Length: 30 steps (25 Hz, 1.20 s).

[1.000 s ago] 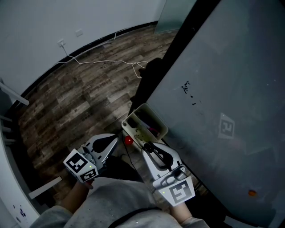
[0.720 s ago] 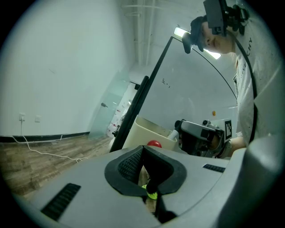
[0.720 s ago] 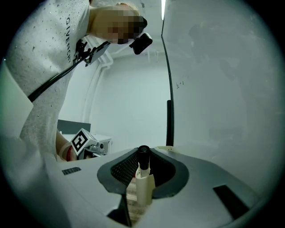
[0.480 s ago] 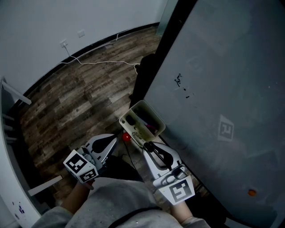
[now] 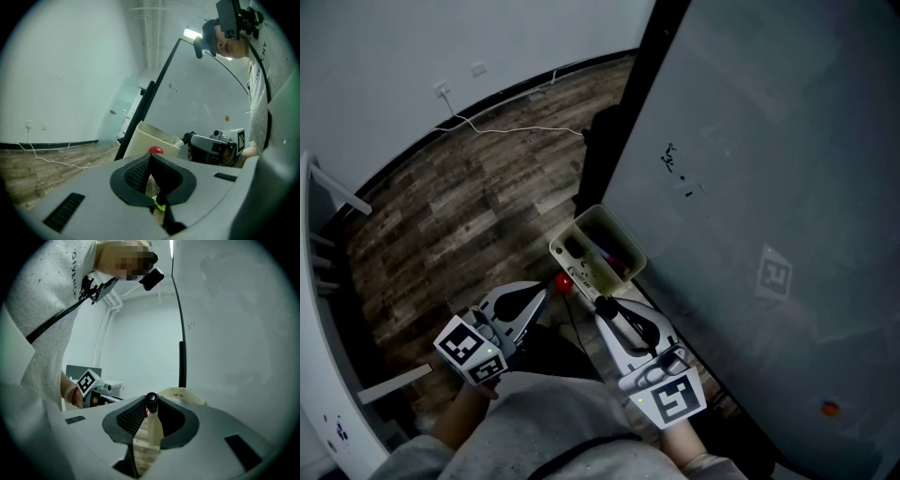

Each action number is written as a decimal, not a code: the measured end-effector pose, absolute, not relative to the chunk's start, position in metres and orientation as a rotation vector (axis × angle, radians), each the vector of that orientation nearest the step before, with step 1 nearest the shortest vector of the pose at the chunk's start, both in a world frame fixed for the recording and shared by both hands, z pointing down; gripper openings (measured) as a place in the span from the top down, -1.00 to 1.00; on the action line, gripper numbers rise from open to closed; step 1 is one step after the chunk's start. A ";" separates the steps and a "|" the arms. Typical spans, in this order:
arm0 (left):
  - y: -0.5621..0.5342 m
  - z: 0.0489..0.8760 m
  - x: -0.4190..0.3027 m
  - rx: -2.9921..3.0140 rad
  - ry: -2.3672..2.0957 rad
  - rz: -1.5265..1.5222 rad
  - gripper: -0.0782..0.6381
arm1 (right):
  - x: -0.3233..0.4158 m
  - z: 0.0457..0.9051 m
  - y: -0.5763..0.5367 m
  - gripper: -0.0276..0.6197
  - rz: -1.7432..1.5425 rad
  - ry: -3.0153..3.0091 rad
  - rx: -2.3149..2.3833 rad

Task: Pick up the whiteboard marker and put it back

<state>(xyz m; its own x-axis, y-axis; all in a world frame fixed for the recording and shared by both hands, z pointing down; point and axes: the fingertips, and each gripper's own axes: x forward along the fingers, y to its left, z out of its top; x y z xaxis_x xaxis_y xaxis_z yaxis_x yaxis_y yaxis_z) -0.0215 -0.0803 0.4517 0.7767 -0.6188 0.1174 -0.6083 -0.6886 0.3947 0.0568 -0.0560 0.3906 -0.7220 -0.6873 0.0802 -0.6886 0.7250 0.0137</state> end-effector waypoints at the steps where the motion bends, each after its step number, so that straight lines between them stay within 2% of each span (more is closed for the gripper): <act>1: -0.079 0.451 -0.021 2.556 -0.931 -0.037 0.74 | 0.057 0.391 -0.055 0.65 0.028 -2.844 1.131; 26: -0.029 0.413 0.010 2.672 -0.784 -0.139 0.74 | 0.065 0.382 -0.012 0.63 -0.030 -2.748 1.232; 30: -0.008 0.407 0.009 2.688 -0.747 -0.152 0.74 | 0.048 0.383 0.012 0.79 -0.018 -2.734 1.237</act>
